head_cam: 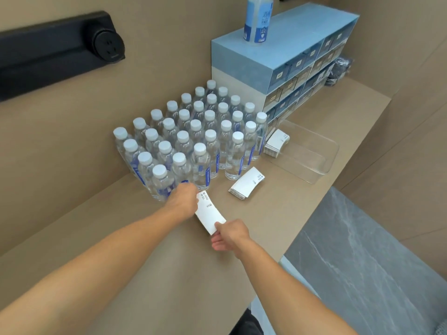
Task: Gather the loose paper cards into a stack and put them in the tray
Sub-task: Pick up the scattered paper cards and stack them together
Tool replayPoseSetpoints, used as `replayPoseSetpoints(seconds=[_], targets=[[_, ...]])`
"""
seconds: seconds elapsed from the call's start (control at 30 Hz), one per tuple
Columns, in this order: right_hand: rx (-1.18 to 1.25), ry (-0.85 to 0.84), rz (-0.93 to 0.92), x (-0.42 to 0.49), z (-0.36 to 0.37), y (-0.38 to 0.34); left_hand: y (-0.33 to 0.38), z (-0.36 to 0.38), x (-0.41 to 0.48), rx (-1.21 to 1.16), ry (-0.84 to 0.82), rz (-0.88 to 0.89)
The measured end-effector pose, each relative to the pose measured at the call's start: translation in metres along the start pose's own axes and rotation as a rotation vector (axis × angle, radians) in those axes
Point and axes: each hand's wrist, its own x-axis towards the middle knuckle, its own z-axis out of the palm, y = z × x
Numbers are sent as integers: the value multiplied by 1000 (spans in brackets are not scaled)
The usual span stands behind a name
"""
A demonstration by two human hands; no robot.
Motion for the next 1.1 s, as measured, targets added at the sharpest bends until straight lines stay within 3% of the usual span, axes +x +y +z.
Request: replayPoseSetpoints(seconds=[0.2,0.6,0.83,1.1], targets=[[-24,10,97,37,0,4,1,39,26,164,-51,4],[-193,90,92,57,2,3,5,56,34,400,-84,14],[-281,187,-5,56,7,-2,10,60,33,254,-148,-54],[-451,234,-81,62,-26,-2,9,76,25,-96,-241,-292]])
